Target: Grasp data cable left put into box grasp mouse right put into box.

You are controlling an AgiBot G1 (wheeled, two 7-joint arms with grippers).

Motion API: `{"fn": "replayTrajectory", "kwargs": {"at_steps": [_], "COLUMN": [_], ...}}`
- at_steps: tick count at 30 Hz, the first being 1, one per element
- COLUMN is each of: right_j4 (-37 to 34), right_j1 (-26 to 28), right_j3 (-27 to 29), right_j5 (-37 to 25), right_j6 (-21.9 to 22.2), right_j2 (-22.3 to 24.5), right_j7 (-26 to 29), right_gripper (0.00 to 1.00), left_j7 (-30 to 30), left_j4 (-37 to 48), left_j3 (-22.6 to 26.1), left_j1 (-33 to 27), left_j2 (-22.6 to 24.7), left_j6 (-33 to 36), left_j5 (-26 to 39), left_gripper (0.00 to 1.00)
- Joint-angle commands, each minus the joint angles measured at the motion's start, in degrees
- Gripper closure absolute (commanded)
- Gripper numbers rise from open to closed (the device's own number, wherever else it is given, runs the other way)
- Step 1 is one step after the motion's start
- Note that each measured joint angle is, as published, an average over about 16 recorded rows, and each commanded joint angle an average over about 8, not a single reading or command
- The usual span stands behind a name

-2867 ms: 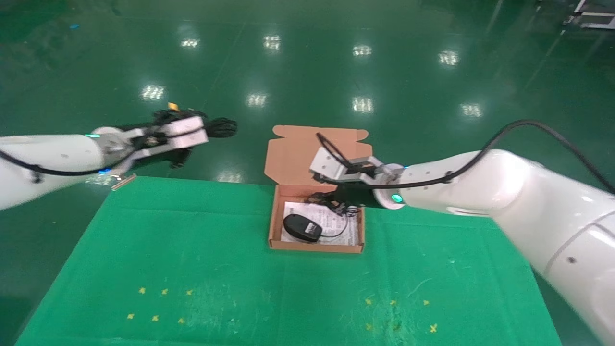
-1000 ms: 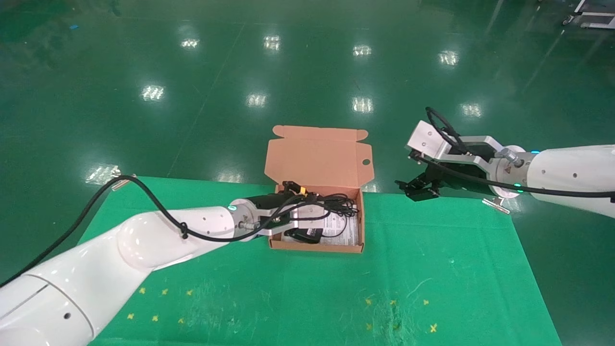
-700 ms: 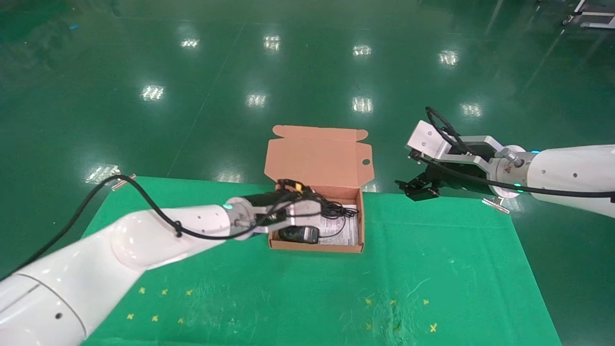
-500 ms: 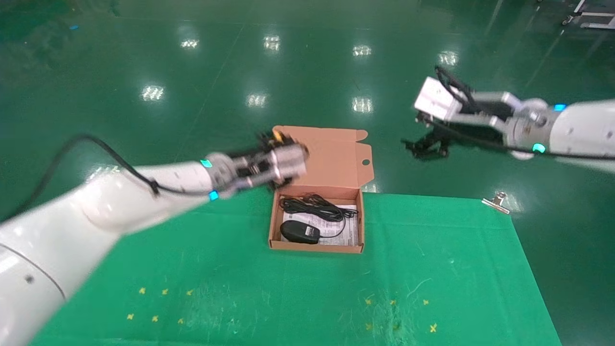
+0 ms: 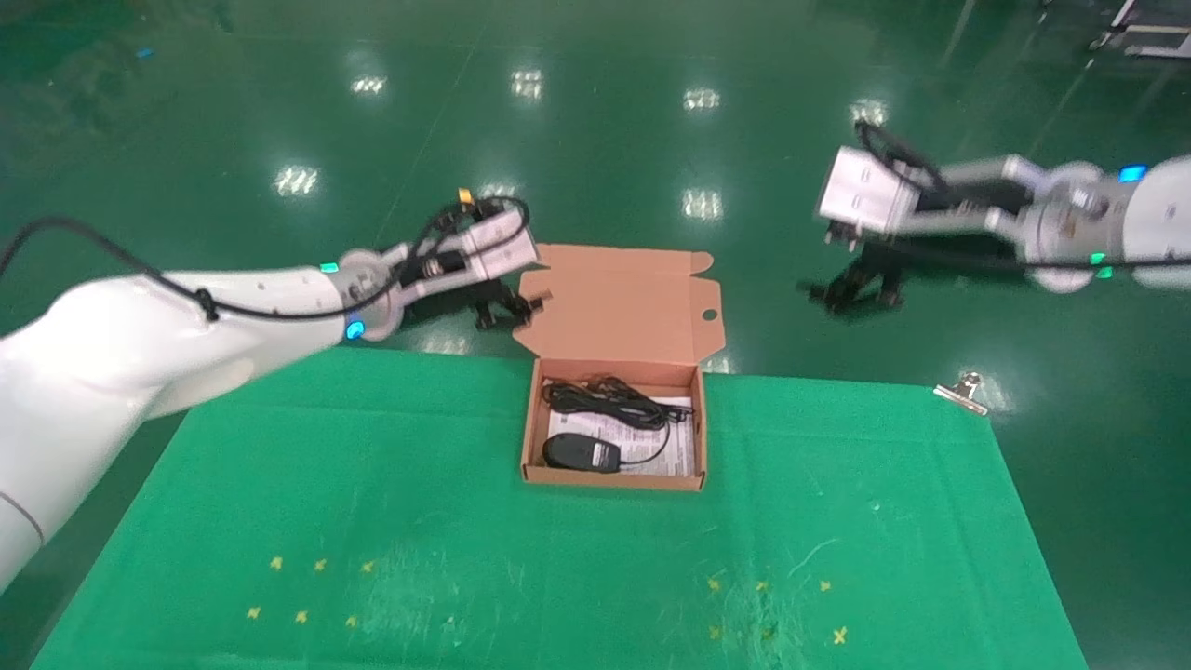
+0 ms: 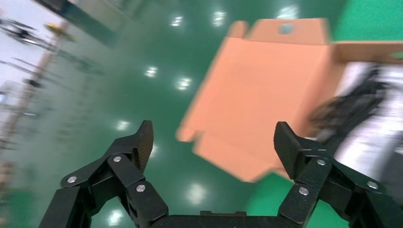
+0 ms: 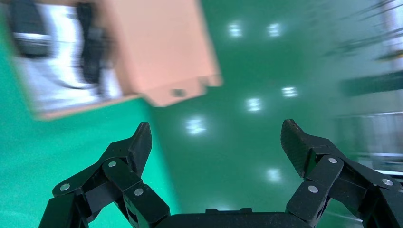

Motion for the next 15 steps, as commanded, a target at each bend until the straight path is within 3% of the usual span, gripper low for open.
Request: {"fn": "replayTrajectory", "kwargs": {"at_steps": [1,15], "right_j4": [0.26,2.26], "right_j1": [-1.56,-13.28], "right_j3": [1.92,16.42], "right_j5": [1.77,15.1], "right_j6": [-1.48,-12.63], "right_j2": [0.33,2.84], "right_j7": [-0.65,-5.51], "right_gripper": [0.0,0.0], "left_j7": [-0.79,-6.76], "left_j4": [-1.33,-11.38], "left_j3": [-1.34,-11.41], "left_j1": [1.0,8.51], "left_j2": [-1.24,-10.57], "left_j6": [1.92,16.42], "left_j5": [-1.2,-10.26], "left_gripper": [0.0,0.0]}}
